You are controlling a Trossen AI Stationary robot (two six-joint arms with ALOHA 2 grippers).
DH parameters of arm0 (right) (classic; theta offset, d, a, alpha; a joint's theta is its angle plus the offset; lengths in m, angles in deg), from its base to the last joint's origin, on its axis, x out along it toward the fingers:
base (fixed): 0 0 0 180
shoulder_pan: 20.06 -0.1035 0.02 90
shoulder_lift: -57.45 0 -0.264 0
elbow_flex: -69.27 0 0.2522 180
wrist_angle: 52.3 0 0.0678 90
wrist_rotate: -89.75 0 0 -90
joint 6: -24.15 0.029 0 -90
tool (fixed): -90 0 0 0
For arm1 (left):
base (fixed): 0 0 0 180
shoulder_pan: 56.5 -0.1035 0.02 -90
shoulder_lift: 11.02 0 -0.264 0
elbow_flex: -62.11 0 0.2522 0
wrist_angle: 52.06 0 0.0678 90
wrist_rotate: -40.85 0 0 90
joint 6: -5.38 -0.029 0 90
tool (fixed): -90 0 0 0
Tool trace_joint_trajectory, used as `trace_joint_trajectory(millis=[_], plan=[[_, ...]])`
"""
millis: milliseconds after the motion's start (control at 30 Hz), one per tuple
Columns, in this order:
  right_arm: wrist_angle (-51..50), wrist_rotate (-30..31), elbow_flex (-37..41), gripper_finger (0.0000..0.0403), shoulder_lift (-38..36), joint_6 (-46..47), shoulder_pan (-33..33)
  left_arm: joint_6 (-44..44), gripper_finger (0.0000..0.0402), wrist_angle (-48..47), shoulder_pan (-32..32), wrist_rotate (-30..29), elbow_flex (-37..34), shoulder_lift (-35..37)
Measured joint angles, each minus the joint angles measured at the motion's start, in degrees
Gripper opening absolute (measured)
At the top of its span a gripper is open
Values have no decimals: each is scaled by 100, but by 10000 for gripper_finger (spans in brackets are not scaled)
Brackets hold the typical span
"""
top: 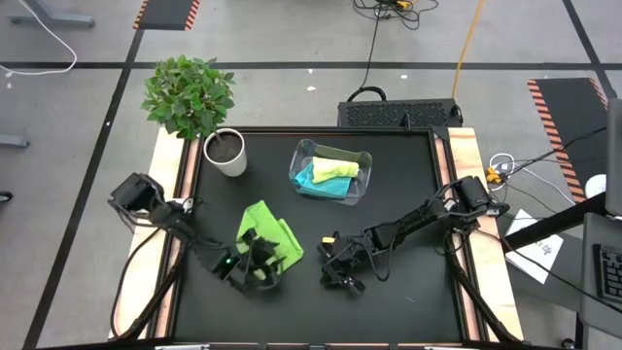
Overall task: Fold microfiber towels
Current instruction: Fold the green towel
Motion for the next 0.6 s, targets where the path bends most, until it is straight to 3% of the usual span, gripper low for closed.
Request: trace_joint_trajectory(millis=[267,400,600], plan=[[-53,0,0,64,-1,45,0,-526,225,126,-782,804,4,2],[-140,1,0,64,-1,45,2,-713,225,289,-950,1581,4,-89],[-254,1,1,64,-1,10,4,-1196,225,1318,-959,2734,21,-457]])
